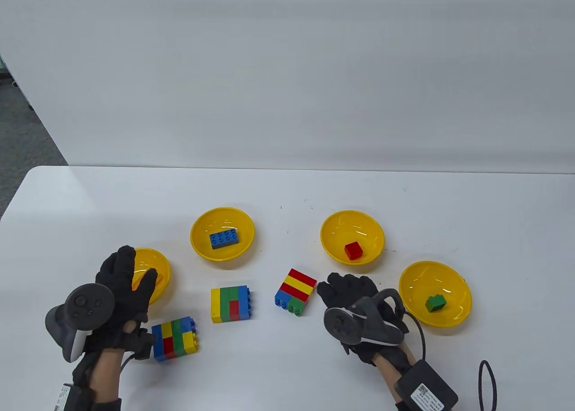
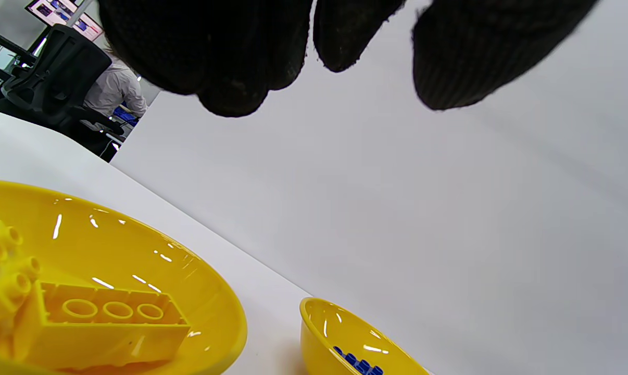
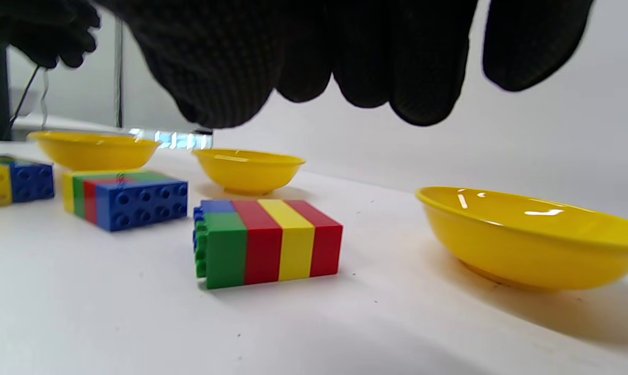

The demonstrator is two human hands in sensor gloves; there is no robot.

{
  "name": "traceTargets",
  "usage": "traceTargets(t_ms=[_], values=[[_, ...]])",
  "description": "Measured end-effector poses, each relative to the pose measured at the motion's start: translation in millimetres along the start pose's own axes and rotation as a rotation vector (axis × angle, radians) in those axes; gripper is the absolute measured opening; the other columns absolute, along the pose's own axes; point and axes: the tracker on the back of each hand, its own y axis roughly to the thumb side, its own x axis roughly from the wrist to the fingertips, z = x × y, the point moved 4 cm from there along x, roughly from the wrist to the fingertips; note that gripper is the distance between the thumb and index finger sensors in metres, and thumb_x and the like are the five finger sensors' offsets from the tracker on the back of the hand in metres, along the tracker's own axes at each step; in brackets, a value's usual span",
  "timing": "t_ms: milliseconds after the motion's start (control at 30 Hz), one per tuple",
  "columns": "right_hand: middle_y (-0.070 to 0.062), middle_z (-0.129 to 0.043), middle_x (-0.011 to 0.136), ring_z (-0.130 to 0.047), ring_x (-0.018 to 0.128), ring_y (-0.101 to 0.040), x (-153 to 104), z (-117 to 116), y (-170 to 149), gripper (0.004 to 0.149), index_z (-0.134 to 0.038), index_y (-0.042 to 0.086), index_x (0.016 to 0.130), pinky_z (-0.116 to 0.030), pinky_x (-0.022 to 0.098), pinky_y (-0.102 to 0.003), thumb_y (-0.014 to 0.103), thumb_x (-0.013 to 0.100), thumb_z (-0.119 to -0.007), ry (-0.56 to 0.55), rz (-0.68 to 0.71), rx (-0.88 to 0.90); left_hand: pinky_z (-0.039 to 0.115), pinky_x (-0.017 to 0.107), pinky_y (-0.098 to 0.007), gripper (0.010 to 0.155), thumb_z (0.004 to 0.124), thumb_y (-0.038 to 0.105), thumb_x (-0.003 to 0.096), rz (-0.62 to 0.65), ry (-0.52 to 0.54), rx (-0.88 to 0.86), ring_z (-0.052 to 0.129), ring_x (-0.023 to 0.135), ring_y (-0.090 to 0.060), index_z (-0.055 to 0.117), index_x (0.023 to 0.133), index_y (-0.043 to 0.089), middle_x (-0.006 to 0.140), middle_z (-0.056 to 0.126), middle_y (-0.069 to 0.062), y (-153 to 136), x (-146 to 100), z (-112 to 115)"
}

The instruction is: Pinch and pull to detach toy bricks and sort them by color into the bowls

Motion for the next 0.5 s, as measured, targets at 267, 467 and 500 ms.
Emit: traceTargets(t_ms=[267,467,500], values=[[-0.010,-0.036,0.112,-0.051,0.101,-0.043,77,-46,27,0.092,-0.037,0.019,0.105,-0.051,0.064,-0.075,0.035,0.032,-0.091,0.385,0.164,-0.362,0.073,0.064,-0.064,0.072,0.084,0.052,0.0493,0.040,-0.037,-0.026,0.081,0.091,-0.049,0.061,0.109,0.019,0.108,0.066,-0.026,8,-2,5],[-0.006,-0.021,0.113,-0.040,0.105,-0.043,93,-81,34,0.098,-0.028,0.026,0.106,-0.044,0.065,-0.077,0.035,0.032,-0.091,0.522,0.216,-0.454,0.073,0.064,-0.064,0.071,0.084,0.052,0.0492,0.054,-0.067,0.003,0.081,0.091,-0.049,0.061,0.108,0.019,0.109,0.066,-0.026,11,0,12],[-0.006,-0.021,0.113,-0.040,0.105,-0.043,92,-86,37,0.098,-0.027,0.027,0.106,-0.044,0.065,-0.077,0.035,0.032,-0.091,0.529,0.234,-0.469,0.073,0.064,-0.064,0.071,0.084,0.052,0.0491,0.053,-0.070,0.007,0.081,0.091,-0.049,0.061,0.108,0.019,0.109,0.066,-0.026,10,1,12]])
